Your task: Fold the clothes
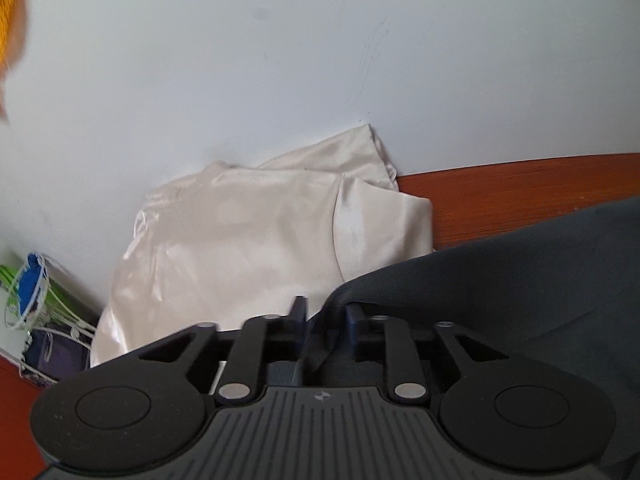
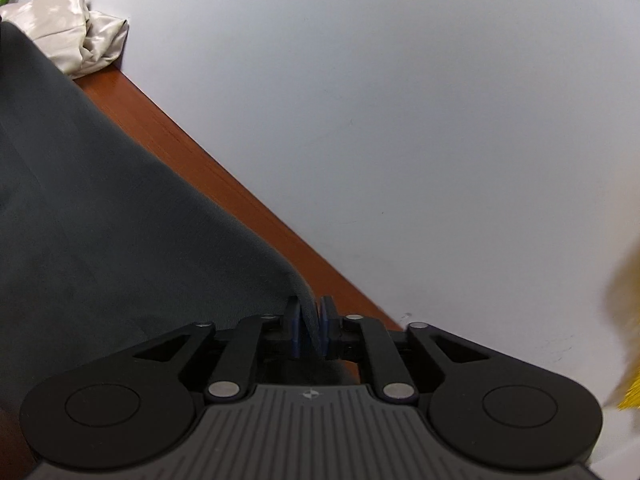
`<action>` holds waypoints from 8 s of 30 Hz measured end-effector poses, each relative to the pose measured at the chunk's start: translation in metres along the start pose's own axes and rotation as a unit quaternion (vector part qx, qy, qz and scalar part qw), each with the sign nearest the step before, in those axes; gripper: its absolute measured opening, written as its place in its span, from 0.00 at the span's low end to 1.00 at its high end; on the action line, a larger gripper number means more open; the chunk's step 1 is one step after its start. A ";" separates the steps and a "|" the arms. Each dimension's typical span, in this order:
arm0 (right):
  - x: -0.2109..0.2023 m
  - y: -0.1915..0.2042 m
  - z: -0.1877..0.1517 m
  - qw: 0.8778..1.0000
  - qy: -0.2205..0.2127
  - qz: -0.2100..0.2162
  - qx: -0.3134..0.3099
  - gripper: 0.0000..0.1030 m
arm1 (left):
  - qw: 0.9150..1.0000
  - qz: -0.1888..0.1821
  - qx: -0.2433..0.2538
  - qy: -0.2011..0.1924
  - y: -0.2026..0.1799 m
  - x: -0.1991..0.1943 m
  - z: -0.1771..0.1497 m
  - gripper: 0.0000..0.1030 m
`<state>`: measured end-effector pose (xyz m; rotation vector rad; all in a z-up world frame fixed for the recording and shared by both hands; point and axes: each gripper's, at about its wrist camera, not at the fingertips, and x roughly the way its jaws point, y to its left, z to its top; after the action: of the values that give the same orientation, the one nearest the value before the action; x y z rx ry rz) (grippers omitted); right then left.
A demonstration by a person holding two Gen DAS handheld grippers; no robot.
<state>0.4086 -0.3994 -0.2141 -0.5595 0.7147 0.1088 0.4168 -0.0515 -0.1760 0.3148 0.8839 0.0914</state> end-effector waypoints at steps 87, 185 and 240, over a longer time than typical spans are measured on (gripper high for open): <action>-0.234 0.043 -0.231 0.966 0.172 0.025 0.193 0.38 | 0.985 -0.069 -0.047 0.148 0.046 -0.160 -0.301 0.20; -0.232 -0.063 -0.344 0.938 0.243 -0.079 0.233 0.47 | 0.981 0.021 -0.046 0.185 0.085 -0.195 -0.299 0.41; -0.263 0.088 -0.242 0.967 0.093 0.219 0.091 0.49 | 0.982 -0.137 0.112 0.071 0.082 -0.201 -0.311 0.50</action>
<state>0.0420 -0.4265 -0.2319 -0.2293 1.0141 0.4025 0.0540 0.0574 -0.1851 0.3960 1.0732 -0.2461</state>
